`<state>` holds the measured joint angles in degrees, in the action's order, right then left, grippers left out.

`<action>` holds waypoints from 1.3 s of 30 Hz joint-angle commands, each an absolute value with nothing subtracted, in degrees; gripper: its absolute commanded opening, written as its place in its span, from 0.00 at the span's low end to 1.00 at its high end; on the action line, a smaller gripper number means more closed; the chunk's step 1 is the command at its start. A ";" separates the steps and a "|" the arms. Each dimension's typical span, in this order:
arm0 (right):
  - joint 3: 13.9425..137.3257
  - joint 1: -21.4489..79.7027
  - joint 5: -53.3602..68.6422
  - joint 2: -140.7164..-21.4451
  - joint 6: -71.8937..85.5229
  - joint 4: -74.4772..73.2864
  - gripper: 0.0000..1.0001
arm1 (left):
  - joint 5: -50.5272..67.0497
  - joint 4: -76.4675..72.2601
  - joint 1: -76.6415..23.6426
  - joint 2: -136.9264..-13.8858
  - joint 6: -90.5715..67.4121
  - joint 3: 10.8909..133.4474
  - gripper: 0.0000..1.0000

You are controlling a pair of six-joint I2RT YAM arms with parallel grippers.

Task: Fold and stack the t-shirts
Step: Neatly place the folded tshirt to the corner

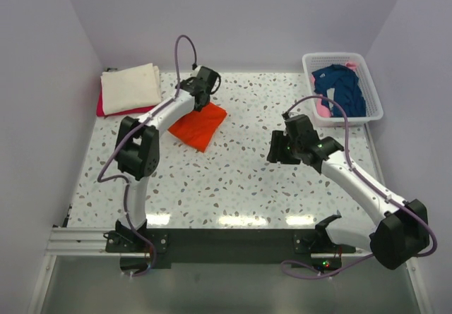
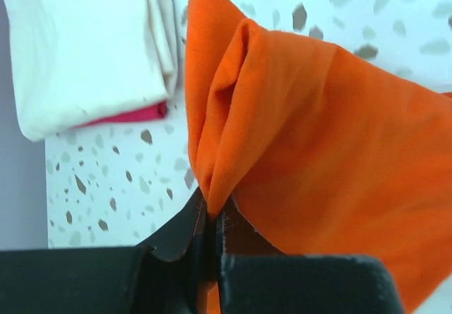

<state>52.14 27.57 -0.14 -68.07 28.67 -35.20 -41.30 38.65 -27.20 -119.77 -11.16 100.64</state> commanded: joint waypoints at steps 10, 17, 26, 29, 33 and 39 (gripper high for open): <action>56.34 27.42 3.34 -66.97 25.84 -38.76 0.53 | -41.22 36.48 -18.99 -128.57 2.09 124.00 0.00; 56.95 27.51 4.66 -68.29 24.70 -39.20 0.53 | -39.03 32.97 -15.65 -133.50 5.97 132.53 0.00; 59.15 27.42 4.83 -72.33 23.91 -39.11 0.53 | -36.13 26.37 -12.57 -134.12 9.23 135.88 0.00; 59.41 27.60 4.83 -73.30 24.43 -38.85 0.53 | -34.63 25.49 -11.52 -132.98 9.14 136.67 0.00; 59.76 27.69 4.31 -74.53 24.70 -38.58 0.53 | -31.39 24.78 -10.02 -130.96 8.27 136.58 0.00; 60.29 28.04 4.13 -75.76 25.22 -38.23 0.52 | -29.88 25.05 -9.14 -129.29 7.74 136.05 0.00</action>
<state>57.54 27.75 4.05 -75.55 25.06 -38.59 -31.24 28.80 -10.02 -134.85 7.55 133.93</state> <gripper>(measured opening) 0.524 0.060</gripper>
